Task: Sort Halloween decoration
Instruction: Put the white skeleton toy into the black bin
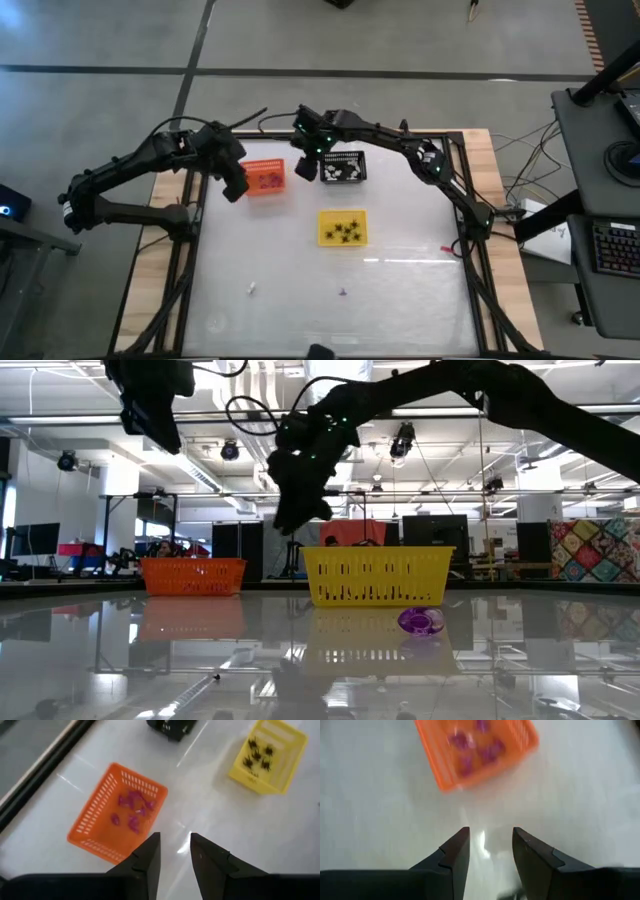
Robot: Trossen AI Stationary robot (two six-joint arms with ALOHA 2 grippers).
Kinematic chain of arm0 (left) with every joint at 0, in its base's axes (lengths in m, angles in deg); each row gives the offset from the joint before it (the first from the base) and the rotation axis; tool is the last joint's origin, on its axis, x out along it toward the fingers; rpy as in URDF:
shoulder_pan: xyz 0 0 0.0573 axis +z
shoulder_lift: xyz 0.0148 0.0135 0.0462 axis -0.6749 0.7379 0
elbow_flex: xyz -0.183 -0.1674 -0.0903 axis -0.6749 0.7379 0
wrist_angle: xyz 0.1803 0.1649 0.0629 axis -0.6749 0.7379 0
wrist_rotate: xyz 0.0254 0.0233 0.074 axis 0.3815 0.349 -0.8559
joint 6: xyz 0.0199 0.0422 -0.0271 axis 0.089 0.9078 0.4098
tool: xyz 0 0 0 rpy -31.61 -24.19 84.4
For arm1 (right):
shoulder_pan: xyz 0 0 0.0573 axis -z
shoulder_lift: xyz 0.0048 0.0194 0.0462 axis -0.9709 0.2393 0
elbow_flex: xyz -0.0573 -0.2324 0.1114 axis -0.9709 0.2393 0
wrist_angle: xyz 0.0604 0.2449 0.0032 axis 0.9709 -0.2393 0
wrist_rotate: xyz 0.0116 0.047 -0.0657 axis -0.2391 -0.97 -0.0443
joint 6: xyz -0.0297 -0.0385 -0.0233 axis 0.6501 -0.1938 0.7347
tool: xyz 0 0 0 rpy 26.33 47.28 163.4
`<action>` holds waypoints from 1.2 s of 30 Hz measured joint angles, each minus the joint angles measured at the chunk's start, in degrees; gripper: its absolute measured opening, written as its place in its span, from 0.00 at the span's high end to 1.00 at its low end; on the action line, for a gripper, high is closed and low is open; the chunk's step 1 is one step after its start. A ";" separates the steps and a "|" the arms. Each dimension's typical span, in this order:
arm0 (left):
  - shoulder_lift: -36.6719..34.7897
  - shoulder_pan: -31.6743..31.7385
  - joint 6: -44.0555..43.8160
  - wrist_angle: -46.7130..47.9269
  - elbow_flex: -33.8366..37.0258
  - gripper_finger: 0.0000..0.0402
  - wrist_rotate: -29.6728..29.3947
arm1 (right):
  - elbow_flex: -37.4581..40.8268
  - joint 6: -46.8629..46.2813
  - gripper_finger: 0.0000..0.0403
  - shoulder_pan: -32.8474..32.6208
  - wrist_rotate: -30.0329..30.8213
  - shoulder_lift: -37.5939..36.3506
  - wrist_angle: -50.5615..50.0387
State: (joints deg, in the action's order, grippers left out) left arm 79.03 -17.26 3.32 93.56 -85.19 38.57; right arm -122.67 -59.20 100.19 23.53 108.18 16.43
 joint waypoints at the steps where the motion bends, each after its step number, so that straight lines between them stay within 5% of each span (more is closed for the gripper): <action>1: 0.00 -0.25 -0.01 0.50 0.01 0.77 0.03 | 0.00 -0.35 0.66 0.01 0.13 -0.22 -1.92; 10: 0.00 -6.12 -0.69 2.50 4.73 0.75 7.43 | 0.00 -6.73 0.65 -2.68 0.16 -1.42 -13.01; 18: -0.07 -16.86 -12.05 1.29 13.99 0.75 7.63 | -0.11 -11.04 0.65 -4.40 0.70 -6.74 -17.17; 27: -0.07 -31.84 -28.26 -8.49 23.10 0.75 7.56 | -0.24 -20.68 0.65 -5.46 14.60 -16.64 -18.56; 36: 0.42 -45.04 -40.00 -16.15 26.30 0.75 7.22 | -0.24 -27.80 0.65 -6.95 20.26 -21.17 -18.64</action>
State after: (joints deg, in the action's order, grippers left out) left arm 79.45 -62.30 -36.68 77.41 -58.89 45.79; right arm -122.92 -87.00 93.24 43.79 87.01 -2.21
